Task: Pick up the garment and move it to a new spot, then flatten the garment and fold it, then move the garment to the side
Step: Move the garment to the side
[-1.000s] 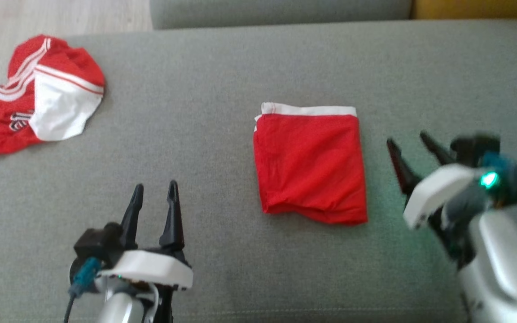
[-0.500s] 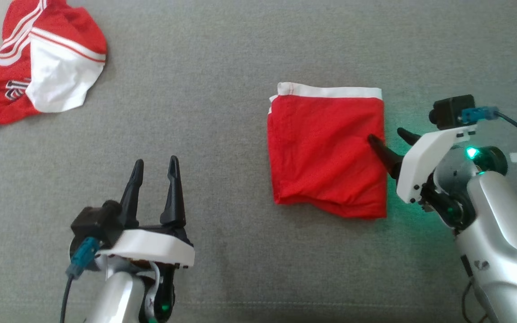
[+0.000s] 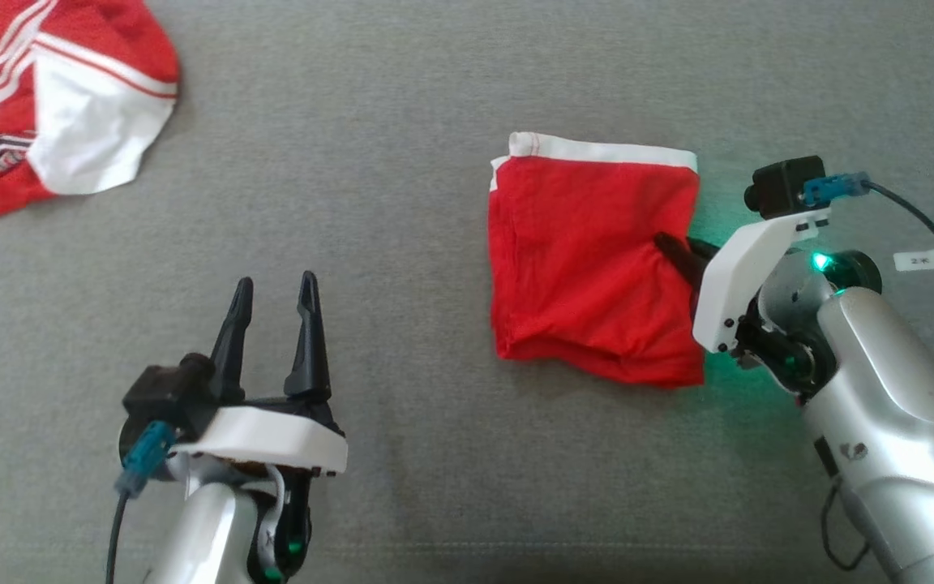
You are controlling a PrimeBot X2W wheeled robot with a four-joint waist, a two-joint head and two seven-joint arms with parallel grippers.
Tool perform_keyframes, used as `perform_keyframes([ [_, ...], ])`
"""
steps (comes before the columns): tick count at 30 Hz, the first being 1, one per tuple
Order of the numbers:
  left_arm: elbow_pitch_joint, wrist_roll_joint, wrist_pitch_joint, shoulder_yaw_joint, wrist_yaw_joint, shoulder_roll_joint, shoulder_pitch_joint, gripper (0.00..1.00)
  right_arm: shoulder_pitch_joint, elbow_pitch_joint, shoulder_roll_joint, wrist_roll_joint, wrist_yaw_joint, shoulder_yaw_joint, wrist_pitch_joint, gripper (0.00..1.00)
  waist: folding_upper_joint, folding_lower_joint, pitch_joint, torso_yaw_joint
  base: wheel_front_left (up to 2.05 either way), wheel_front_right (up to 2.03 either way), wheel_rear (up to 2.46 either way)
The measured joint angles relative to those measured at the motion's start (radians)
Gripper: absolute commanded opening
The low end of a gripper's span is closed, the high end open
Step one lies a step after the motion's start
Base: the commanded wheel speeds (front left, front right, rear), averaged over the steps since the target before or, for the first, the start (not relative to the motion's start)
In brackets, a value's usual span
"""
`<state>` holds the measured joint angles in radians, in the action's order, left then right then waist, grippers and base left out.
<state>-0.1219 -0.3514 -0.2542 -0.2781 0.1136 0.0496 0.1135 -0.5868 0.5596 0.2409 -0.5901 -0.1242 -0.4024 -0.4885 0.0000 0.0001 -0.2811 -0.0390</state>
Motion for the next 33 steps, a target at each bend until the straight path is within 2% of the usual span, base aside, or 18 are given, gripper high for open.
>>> perform_keyframes([
  [6,0.006,0.035,0.000,0.006,-0.014,0.000,0.012,1.00,-0.033,0.013,0.043,0.003,0.000,-0.019,0.077,0.00,0.0000,0.0000,-0.010,0.066,0.00,0.00,0.00],
  [12,0.021,0.068,0.000,0.006,-0.036,0.000,0.037,1.00,-0.119,0.023,0.103,0.047,0.000,-0.006,0.121,0.00,0.0000,0.0000,-0.028,0.168,0.00,0.00,0.00],
  [13,0.021,0.068,0.000,0.006,-0.036,0.000,0.037,1.00,-0.119,0.023,0.103,0.047,0.000,-0.006,0.121,0.00,0.0000,0.0000,-0.028,0.168,0.00,0.00,0.00],
  [19,0.025,0.097,0.002,-0.002,-0.044,0.014,0.061,1.00,-0.176,0.034,0.109,0.065,0.000,0.021,0.149,0.00,0.0000,0.0001,-0.060,0.294,0.00,0.00,0.00],
  [25,0.050,0.113,0.035,-0.023,-0.049,0.037,0.090,1.00,-0.186,0.054,0.086,0.072,0.000,0.037,0.184,0.00,0.0000,0.0000,-0.104,0.421,0.00,0.00,0.00],
  [29,0.067,0.123,0.050,-0.035,-0.049,0.038,0.102,1.00,-0.187,0.069,0.085,0.073,0.000,0.041,0.200,0.00,0.0000,0.0000,-0.130,0.449,0.00,0.00,0.00],
  [33,0.084,0.123,0.051,-0.036,-0.048,0.042,0.103,1.00,-0.208,0.092,0.087,0.107,0.000,0.043,0.226,0.00,0.0000,-0.0001,-0.139,0.430,0.00,0.00,0.00],
])
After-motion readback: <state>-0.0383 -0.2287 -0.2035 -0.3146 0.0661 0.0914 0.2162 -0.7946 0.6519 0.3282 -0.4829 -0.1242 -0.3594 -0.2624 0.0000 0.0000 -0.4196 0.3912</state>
